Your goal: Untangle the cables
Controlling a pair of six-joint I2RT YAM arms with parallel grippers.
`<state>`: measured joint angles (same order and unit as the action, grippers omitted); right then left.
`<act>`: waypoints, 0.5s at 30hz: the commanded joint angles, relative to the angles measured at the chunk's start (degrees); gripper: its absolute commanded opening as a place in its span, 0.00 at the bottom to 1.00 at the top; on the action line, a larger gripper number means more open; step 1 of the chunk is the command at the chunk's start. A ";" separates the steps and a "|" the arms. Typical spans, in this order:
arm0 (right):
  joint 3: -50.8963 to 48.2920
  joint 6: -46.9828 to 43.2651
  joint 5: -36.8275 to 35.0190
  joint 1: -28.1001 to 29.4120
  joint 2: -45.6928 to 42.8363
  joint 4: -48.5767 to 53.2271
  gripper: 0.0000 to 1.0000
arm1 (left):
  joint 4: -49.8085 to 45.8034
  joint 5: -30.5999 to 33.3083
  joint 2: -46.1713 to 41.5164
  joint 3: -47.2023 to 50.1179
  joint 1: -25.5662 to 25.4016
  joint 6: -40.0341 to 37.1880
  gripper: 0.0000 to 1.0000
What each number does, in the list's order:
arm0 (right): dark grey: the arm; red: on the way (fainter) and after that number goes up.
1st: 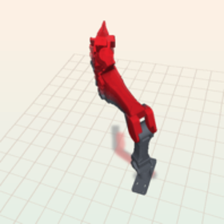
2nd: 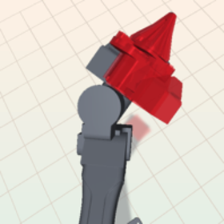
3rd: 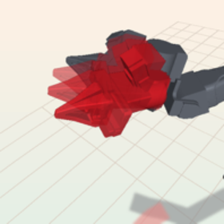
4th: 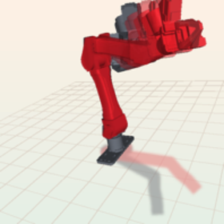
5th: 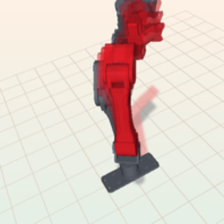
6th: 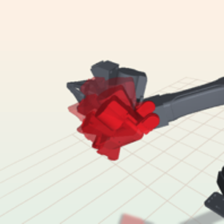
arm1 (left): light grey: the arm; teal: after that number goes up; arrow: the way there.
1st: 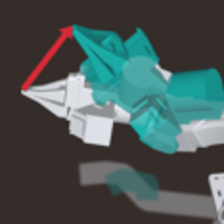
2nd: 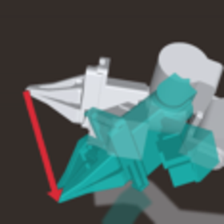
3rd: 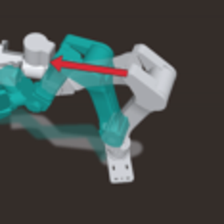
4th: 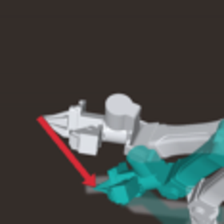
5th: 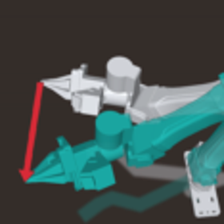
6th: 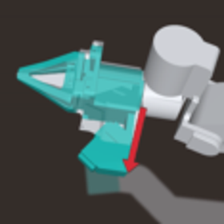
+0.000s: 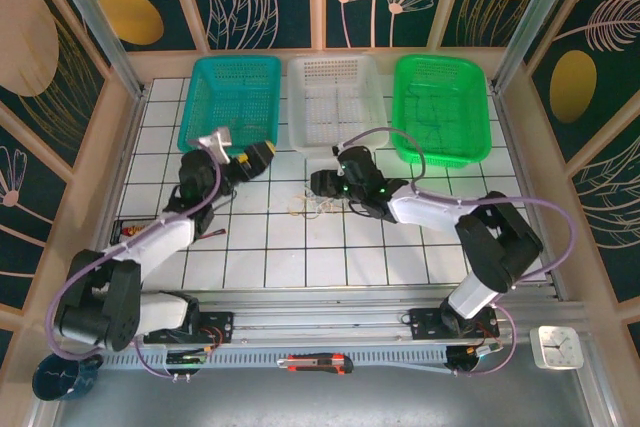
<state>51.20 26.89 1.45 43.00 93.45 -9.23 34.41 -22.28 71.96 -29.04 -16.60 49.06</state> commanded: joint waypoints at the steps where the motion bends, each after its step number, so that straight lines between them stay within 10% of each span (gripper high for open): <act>1: 1.32 -0.06 -3.51 1.02 3.17 -1.95 0.61 | 7.67 3.32 -3.40 6.24 -2.24 7.97 0.99; 15: -10.54 6.46 -14.24 1.12 -1.86 -1.87 0.49 | 2.73 3.53 -1.06 9.14 -12.30 -0.17 0.99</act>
<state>42.46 31.05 -8.67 43.88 95.55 -10.44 37.10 -19.38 69.14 -18.76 -26.83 52.71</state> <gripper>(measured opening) 0.488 0.988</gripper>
